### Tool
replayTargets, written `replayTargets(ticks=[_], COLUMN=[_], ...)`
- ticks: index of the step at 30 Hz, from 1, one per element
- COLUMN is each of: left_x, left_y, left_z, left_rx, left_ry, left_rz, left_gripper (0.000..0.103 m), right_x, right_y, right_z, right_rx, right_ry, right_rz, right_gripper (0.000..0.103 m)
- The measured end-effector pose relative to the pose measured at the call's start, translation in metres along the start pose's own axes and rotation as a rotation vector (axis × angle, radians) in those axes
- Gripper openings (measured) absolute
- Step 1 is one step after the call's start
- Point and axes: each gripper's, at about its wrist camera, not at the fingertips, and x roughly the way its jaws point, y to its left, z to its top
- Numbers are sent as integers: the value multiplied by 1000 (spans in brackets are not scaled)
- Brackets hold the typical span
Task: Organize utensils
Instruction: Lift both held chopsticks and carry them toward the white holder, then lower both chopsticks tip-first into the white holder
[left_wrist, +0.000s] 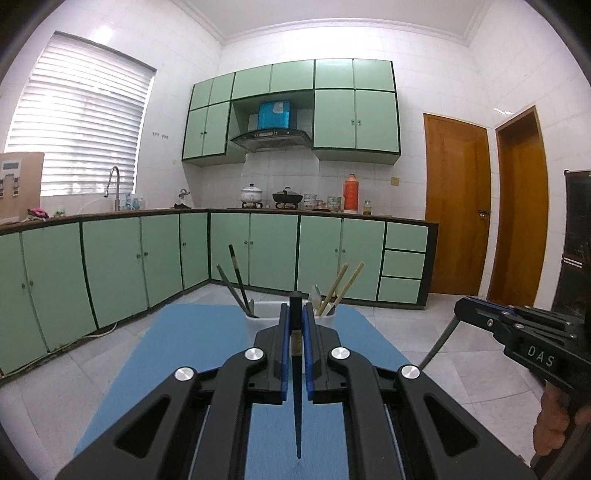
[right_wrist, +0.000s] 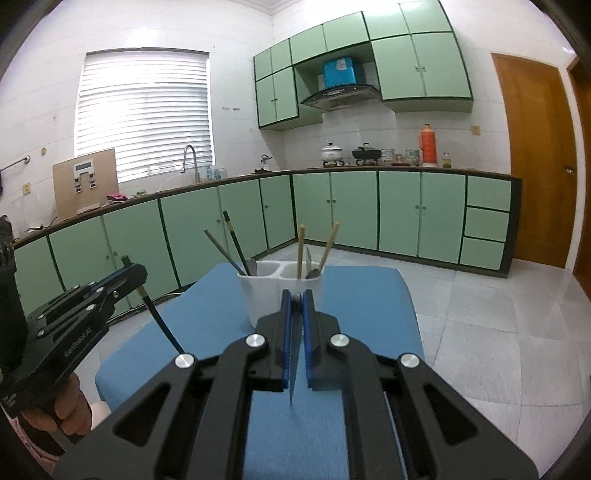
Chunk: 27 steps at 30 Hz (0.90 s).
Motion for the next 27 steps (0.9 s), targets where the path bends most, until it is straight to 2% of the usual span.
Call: replayTargets(ticks=[12,19,27], left_x=[10,27,51], left_y=[7,18,26], left_z=[24,49,90], left_rx=[1,-19,-12], left_ry=[-34,-54,-126], left_rz=[-14,-14,1], left_gripper=[7,7,7], right_x=[2,17,39], right_y=[14,21,27], right_z=[39,76,130], right_rx=[-47,-58,-73], right_ry=[-34,-69,-129], right_rz=[53,87,108], right_gripper=[5,5,5])
